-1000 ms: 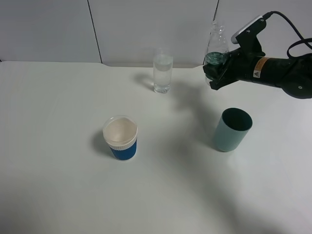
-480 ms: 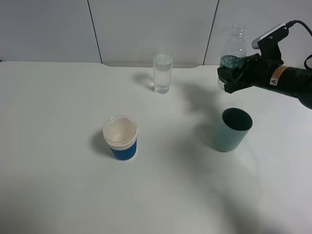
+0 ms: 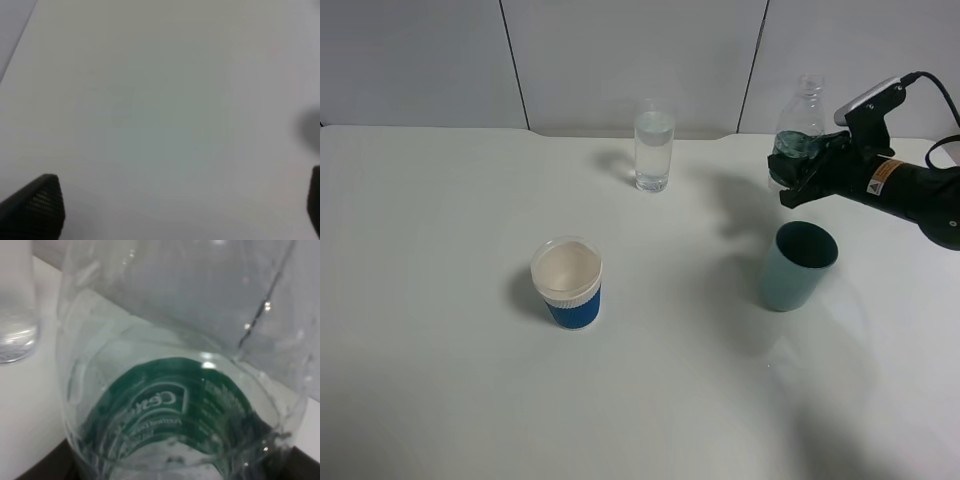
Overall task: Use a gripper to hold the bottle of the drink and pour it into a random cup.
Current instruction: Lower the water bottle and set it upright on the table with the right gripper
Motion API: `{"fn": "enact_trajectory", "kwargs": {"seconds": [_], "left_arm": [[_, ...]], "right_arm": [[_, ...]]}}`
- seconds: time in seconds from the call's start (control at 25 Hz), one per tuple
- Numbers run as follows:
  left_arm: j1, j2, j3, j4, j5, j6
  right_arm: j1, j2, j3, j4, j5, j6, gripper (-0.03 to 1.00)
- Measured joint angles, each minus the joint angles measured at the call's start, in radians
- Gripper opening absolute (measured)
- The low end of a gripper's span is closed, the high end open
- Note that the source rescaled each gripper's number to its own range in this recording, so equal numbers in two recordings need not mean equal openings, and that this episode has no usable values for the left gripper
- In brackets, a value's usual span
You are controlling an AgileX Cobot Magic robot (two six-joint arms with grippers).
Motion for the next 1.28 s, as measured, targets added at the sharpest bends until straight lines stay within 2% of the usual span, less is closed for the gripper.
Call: {"fn": "enact_trajectory", "kwargs": {"seconds": [0.48,1.0,1.28], "left_arm": [[0.0,0.0,0.0,0.0,0.0,0.0],[0.0,0.0,0.0,0.0,0.0,0.0],[0.0,0.0,0.0,0.0,0.0,0.0]], "right_arm": [[-0.046,0.112,-0.001,0.03,-0.145,0.002,0.0],[-0.109,0.118,-0.001,0.031,-0.166,0.002,0.0],[-0.112,0.127,-0.033,0.01,-0.163,0.02,0.0]]}}
